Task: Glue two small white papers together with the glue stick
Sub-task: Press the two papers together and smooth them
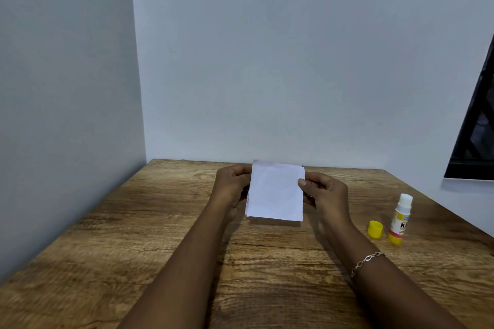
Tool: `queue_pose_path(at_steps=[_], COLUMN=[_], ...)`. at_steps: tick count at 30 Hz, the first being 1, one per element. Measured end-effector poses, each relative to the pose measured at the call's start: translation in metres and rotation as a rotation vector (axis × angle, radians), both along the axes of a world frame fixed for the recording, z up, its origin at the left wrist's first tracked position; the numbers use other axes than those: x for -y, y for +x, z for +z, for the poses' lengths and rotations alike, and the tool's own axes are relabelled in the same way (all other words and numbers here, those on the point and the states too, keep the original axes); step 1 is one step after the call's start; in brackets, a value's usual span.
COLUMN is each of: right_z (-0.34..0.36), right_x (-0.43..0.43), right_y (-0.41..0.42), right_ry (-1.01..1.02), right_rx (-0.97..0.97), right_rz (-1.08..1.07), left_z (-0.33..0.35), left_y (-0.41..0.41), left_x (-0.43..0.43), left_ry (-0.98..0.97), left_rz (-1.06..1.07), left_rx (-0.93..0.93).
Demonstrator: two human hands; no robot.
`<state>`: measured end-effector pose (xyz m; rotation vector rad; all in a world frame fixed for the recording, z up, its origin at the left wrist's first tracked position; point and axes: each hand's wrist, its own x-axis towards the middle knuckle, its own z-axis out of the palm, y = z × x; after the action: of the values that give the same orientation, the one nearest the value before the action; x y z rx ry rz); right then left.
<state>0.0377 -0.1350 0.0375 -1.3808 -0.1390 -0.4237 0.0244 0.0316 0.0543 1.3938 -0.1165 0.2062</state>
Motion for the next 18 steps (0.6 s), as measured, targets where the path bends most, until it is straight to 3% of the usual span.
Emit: queue_pose_path(at_steps=[18], right_z=[0.0036], right_x=[0.0011], right_y=[-0.0054], right_ry=[0.015], right_rx=[-0.075], right_rz=[0.047], left_z=[-0.0002], left_y=[0.0001], left_x=[0.0013], left_ry=[-0.036], left_rz=[0.001], left_rx=[0.003])
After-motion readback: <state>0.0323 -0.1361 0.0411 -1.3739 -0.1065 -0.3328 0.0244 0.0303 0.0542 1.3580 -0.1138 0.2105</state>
